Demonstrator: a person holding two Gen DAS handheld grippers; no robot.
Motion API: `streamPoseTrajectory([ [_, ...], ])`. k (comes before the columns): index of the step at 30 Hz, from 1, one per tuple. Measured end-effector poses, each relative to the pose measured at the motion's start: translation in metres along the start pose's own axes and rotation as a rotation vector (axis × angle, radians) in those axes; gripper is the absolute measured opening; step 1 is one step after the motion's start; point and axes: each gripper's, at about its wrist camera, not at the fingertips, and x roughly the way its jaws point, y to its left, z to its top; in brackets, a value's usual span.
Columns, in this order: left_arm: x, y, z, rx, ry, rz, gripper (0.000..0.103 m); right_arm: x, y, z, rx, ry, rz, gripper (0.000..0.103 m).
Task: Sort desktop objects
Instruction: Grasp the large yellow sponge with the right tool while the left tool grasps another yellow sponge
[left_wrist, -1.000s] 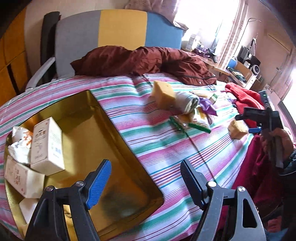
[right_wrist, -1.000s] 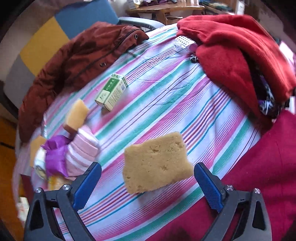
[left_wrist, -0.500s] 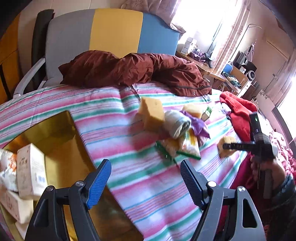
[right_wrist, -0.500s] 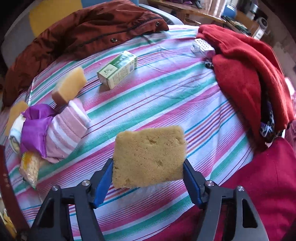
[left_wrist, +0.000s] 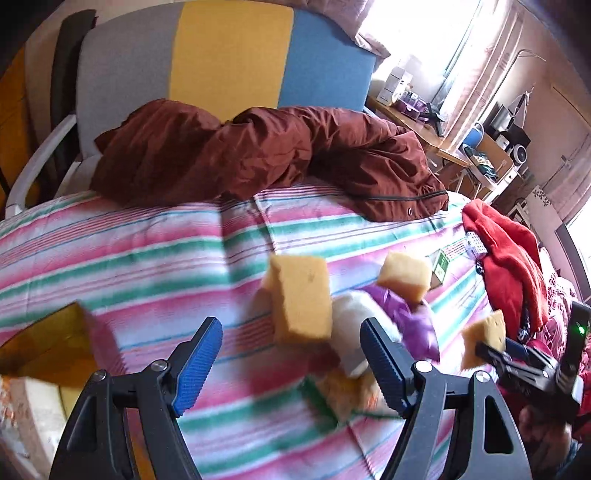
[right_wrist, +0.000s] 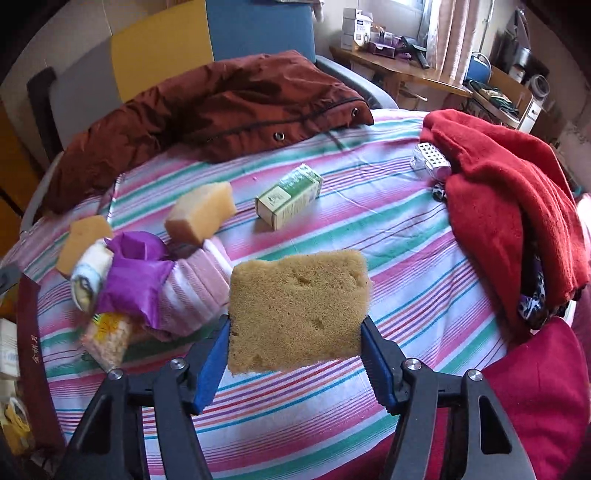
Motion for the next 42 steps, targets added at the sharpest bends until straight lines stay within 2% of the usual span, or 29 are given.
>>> streamPoseTrajectory([
  [13, 0.081, -0.016, 0.032, 0.050, 0.113, 0.077, 0.078, -0.002, 0.002, 0.001, -0.011, -0.017, 0.040, 0.068],
  [16, 0.094, -0.010, 0.032, 0.034, 0.149, 0.065, 0.069, -0.003, 0.004, 0.000, -0.019, -0.021, 0.042, 0.068],
  [17, 0.097, -0.007, 0.030, 0.025, 0.163, 0.063, 0.060, -0.003, 0.004, 0.000, -0.021, -0.021, 0.045, 0.068],
  [18, 0.099, -0.002, 0.027, 0.005, 0.171, 0.038, 0.058, -0.003, 0.005, 0.000, -0.024, -0.022, 0.046, 0.068],
  [21, 0.088, 0.003, 0.021, 0.004, 0.123, 0.010, 0.046, -0.005, 0.006, 0.001, -0.032, -0.032, 0.048, 0.068],
  [26, 0.056, 0.000, 0.012, 0.044, 0.043, 0.012, 0.046, -0.008, 0.009, 0.001, -0.048, -0.051, 0.050, 0.068],
  [37, -0.030, 0.005, -0.027, 0.012, -0.077, -0.044, 0.045, -0.029, 0.020, 0.000, -0.093, -0.159, 0.083, 0.068],
  [42, -0.063, 0.013, -0.048, 0.004, -0.127, -0.025, 0.046, -0.036, 0.025, -0.001, -0.116, -0.193, 0.100, 0.068],
])
